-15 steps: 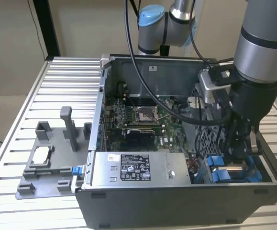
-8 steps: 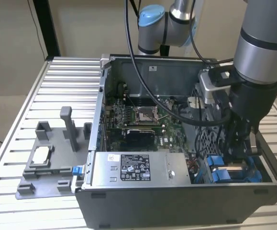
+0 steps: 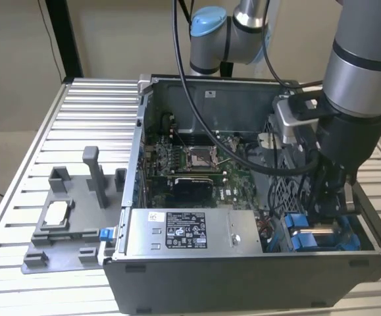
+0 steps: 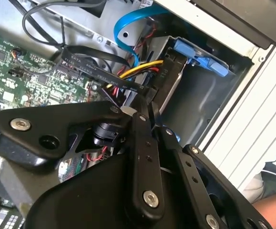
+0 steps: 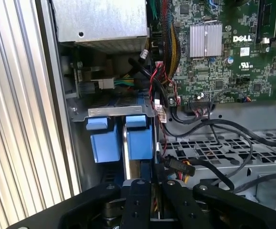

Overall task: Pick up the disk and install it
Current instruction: 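Insert the second disk wire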

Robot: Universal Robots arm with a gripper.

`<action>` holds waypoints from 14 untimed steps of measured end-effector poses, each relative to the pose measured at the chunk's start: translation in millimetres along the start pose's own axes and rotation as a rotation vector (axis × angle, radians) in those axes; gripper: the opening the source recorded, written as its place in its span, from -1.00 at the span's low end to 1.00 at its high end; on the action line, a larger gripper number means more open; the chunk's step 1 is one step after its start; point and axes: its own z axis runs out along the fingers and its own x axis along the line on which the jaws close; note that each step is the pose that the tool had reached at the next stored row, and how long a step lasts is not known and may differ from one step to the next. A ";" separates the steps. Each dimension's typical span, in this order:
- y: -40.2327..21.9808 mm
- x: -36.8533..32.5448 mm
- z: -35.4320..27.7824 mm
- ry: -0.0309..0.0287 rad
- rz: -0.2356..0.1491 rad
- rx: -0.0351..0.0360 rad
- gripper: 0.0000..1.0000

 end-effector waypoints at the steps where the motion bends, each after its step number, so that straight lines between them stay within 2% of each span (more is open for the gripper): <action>1: -0.8 0.0 0.3 -0.0001 0.000 -0.0001 -1.00; 9: -2.5 2.9 5.6 0.0014 0.007 -0.0003 -1.00; 14: -2.6 3.0 5.8 0.0012 0.007 -0.0002 -1.00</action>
